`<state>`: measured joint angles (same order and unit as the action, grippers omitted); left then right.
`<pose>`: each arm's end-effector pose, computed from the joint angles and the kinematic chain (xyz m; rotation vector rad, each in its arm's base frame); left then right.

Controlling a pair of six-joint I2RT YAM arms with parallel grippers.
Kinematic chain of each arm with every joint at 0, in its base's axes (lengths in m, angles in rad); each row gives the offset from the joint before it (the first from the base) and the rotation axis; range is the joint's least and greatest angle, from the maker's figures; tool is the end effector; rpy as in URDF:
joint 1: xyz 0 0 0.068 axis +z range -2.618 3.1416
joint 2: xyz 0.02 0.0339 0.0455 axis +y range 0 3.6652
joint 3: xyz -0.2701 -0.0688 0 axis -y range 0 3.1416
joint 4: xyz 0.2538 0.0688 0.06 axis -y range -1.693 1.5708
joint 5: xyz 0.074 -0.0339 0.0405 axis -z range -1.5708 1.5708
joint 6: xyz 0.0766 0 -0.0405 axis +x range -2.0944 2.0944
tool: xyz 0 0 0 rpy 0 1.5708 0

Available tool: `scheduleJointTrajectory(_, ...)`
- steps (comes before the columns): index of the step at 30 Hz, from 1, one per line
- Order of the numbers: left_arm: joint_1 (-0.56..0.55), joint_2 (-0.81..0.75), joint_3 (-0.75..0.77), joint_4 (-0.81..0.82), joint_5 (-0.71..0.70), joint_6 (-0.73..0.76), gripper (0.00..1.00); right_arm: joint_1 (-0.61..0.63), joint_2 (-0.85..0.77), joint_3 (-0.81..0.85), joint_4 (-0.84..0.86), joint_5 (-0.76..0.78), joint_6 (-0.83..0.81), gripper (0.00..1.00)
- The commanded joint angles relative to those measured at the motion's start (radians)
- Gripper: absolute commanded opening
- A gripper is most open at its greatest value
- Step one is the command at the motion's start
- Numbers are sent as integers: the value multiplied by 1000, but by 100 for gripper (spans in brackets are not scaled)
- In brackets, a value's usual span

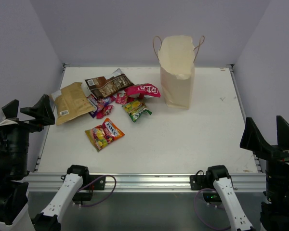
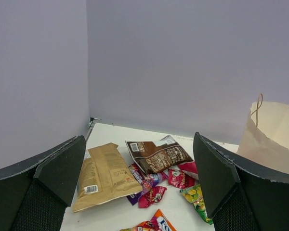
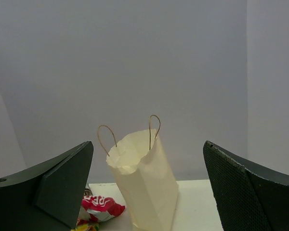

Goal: Take the snacks out of the paper bag

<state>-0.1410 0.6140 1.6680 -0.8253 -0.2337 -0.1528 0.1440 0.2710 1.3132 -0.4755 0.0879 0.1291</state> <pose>0.0194 0.0152 0.5531 -0.2052 1.3333 -0.0911 -0.0359 -0.0120 0.5159 0.0730 1.0059 0.2055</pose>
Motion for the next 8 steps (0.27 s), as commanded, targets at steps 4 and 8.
scheduleJointTrajectory(4, -14, 3, -40, 25, -26, 30, 100, 8, 19, 1, 37, 24, -29, 99)
scheduleJointTrajectory(8, -15, 0, -63, 34, -21, 29, 100, 9, 16, -14, 47, 19, -29, 99)
